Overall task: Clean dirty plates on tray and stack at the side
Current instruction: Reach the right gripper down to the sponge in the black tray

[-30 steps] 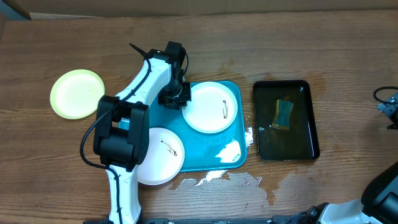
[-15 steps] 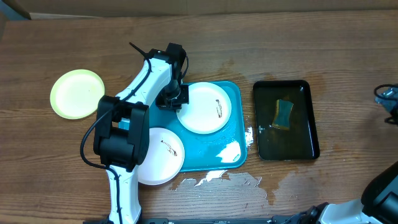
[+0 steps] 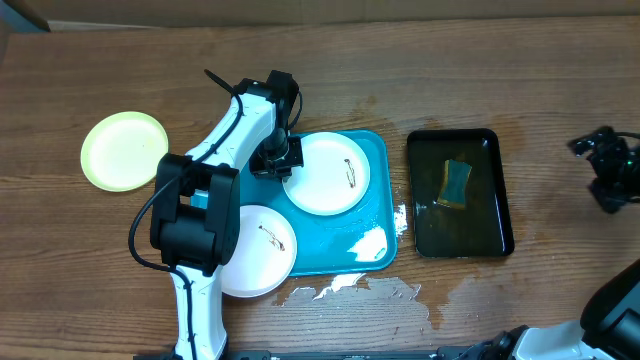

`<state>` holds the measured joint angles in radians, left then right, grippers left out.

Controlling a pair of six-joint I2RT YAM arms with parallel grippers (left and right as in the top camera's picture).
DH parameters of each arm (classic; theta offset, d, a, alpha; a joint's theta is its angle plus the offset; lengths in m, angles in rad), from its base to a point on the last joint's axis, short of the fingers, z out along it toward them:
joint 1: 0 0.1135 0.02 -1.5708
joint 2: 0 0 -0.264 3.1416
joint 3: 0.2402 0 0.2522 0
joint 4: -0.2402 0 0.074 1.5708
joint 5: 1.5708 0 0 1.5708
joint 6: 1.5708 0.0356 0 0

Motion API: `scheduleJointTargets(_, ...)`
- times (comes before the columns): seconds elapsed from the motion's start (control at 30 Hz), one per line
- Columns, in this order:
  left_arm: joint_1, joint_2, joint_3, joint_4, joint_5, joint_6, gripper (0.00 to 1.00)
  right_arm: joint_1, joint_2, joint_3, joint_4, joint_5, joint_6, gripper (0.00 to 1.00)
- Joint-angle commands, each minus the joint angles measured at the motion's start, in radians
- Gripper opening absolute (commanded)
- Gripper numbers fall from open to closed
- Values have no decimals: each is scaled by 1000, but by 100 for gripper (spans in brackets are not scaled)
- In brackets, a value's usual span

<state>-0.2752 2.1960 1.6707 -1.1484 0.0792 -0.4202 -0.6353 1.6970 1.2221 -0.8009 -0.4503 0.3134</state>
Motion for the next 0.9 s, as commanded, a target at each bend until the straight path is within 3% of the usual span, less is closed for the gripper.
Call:
scheduleJointTargets(0.0,0,8,-8,24,4,-31,4,79,-18,14,-46,-193,-67,100)
scheduleJointTargets(0.17,0,8,-8,47,4,-33,4,295,-18,14,-138,12,-106,100)
scheduleJointTargets(0.4,-6,8,-15,46,2,-32,4,611,-18,12,-167,483,-41,100)
scheduleJointTargets(0.6,-9,8,-15,49,-1,-29,4,706,-17,-41,-123,528,-2,100)
scheduleJointTargets(0.73,-16,8,-15,65,0,-30,4,714,-17,-98,-22,523,-2,58)
scheduleJointTargets(0.77,-17,8,-15,68,0,-30,4,714,-17,-110,0,523,-2,53)
scheduleJointTargets(0.87,-22,8,-15,74,-1,-30,4,714,-13,-137,60,486,-3,54)
